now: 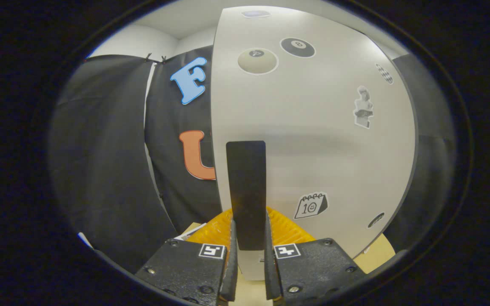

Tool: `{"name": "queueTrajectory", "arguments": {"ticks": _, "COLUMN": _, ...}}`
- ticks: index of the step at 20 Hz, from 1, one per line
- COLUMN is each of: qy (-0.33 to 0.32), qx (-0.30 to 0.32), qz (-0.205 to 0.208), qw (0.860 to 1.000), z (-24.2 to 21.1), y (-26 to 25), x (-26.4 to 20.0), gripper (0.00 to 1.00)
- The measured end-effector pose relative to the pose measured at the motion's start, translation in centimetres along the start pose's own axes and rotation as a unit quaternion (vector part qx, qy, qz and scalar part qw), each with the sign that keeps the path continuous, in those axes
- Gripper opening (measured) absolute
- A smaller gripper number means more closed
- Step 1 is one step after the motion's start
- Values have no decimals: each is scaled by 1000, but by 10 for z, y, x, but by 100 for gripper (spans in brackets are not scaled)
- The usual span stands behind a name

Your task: Open the shoe cabinet door, grab the shoes and put them into the shoe cabinet, then close the shoe cabinet door.

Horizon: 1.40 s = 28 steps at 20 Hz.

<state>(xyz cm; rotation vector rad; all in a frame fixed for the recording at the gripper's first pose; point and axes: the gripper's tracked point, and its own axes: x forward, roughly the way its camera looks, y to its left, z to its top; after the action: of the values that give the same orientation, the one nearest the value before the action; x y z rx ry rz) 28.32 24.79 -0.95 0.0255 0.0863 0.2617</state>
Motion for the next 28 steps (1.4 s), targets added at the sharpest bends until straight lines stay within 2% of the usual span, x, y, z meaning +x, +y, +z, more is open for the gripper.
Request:
{"name": "queueTrajectory", "arguments": {"ticks": 9, "qy": -10, "qx": 13, "qz": 10, "qw": 1000, "z": -21, "y": -48, "x": -146, "gripper": 26}}
{"name": "queueTrajectory", "arguments": {"ticks": 15, "qy": -11, "qx": 29, "qz": -31, "qw": 999, "z": -36, "y": -114, "x": -235, "gripper": 24}}
{"name": "queueTrajectory", "arguments": {"ticks": 17, "qy": -11, "qx": 27, "qz": -46, "qw": 999, "z": -39, "y": -135, "x": -253, "gripper": 23}}
{"name": "queueTrajectory", "arguments": {"ticks": 24, "qy": -7, "qx": 8, "qz": -102, "qw": 995, "z": -41, "y": -239, "x": -302, "gripper": 8}}
{"name": "queueTrajectory", "arguments": {"ticks": 28, "qy": -2, "qx": 3, "qz": -125, "qw": 992, "z": -37, "y": -295, "x": -310, "gripper": 4}}
